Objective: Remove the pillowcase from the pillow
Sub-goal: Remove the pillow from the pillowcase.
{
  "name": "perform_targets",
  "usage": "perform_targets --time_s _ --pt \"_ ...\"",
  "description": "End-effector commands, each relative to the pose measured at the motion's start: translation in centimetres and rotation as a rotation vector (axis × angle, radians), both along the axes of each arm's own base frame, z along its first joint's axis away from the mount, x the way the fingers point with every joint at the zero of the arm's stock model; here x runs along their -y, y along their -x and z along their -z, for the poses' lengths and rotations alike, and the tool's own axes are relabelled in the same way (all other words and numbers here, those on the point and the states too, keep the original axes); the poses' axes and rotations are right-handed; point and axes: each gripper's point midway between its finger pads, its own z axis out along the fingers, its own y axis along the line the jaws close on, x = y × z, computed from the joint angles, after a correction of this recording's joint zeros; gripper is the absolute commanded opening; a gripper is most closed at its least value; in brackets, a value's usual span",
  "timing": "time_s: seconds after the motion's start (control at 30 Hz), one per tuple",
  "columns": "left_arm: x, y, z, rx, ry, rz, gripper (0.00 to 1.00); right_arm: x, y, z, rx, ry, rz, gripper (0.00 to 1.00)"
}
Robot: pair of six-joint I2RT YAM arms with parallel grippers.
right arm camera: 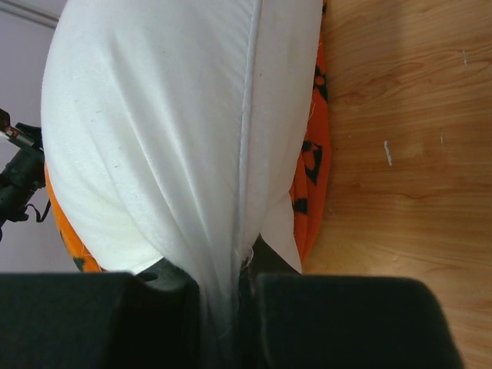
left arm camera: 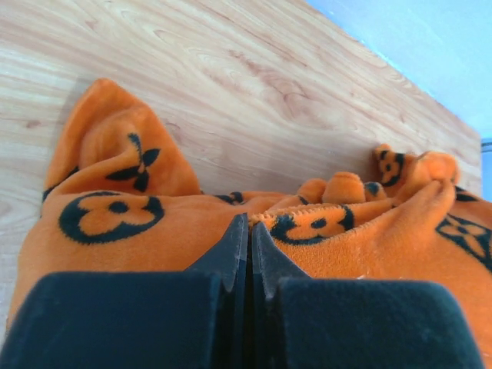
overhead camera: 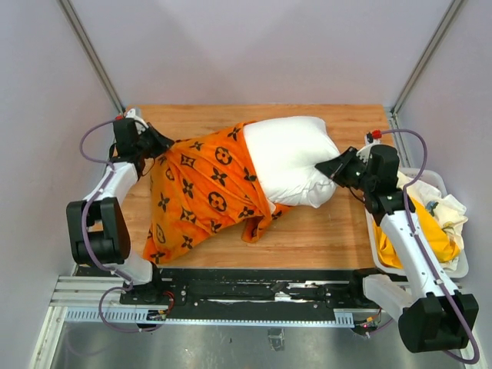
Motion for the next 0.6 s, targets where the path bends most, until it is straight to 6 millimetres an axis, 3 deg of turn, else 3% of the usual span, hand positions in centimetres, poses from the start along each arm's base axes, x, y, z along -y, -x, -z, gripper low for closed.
perform_targets --time_s 0.0,0.07,0.13,0.2,0.23,0.4,0.57 --pt "-6.0 -0.9 -6.3 0.245 -0.057 -0.196 0.0 4.8 -2.8 -3.4 0.133 0.016 0.229 0.01" --pt "-4.6 -0.6 -7.9 0.291 -0.054 -0.134 0.05 4.2 -3.1 -3.2 0.124 0.0 0.198 0.01" --pt "-2.2 -0.3 -9.7 0.34 -0.096 -0.047 0.38 3.6 -3.2 -3.1 0.114 -0.013 0.162 0.01" --pt "0.9 0.0 -11.6 0.388 -0.152 0.048 0.83 3.0 -3.4 -3.0 0.108 -0.02 0.137 0.01" --pt "2.4 0.0 -12.1 0.398 -0.199 0.097 0.97 2.7 -3.4 -3.0 0.11 -0.022 0.129 0.01" --pt "9.8 0.3 -12.2 0.363 -0.38 0.26 0.99 1.4 -3.5 -3.2 0.115 -0.02 0.09 0.01" --pt "12.4 0.3 -10.2 0.336 -0.39 0.321 0.99 0.6 -3.0 -3.2 0.12 -0.012 0.067 0.01"
